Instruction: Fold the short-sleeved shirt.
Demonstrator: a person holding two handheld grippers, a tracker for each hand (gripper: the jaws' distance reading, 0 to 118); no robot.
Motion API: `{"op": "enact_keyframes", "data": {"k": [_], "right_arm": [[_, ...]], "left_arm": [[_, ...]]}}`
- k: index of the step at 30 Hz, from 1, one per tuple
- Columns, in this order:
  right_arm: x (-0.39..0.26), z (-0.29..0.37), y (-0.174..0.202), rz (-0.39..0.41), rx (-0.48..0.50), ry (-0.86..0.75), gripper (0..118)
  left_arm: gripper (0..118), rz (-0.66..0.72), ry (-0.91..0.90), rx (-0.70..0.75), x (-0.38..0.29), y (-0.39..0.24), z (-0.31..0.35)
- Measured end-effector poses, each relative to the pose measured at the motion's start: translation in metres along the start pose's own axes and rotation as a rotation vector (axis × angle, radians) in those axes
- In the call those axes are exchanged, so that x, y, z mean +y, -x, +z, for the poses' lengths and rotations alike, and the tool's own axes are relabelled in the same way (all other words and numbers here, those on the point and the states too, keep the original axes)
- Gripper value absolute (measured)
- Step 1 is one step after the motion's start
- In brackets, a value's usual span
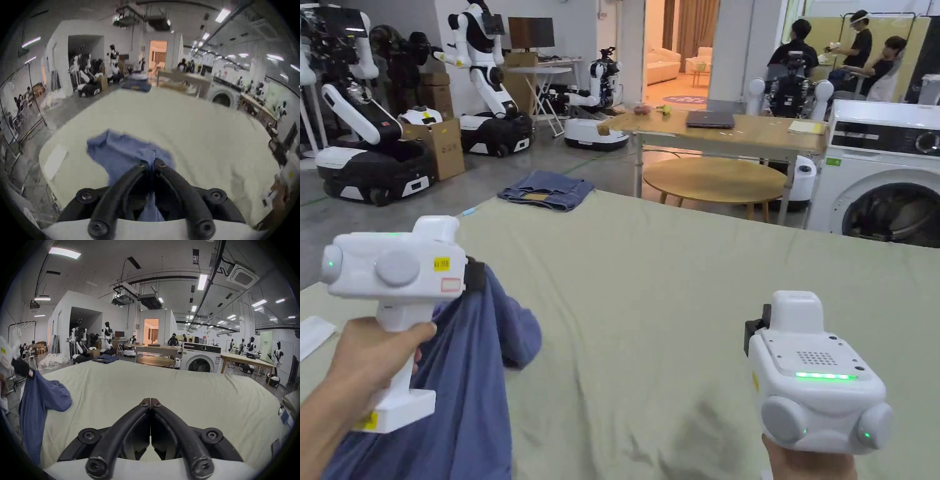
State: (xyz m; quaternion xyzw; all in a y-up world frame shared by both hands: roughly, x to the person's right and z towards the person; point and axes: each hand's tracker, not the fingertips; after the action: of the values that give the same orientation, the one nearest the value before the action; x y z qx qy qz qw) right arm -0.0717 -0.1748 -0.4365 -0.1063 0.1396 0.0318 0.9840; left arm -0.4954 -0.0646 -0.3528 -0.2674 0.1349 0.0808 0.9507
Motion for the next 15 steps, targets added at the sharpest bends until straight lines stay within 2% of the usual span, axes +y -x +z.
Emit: {"op": "enact_keyframes", "data": {"k": [8, 15], "right_arm": [[0.014, 0.024, -0.051, -0.028, -0.082, -0.030, 0], [0.013, 0.052, -0.119, -0.032, -0.224, -0.055, 0]], "left_arm": [[0, -0.190, -0.108, -0.214, 0.079, -0.121, 0.015], [0, -0.323, -0.084, -0.449, 0.074, -0.279, 0.008]]}}
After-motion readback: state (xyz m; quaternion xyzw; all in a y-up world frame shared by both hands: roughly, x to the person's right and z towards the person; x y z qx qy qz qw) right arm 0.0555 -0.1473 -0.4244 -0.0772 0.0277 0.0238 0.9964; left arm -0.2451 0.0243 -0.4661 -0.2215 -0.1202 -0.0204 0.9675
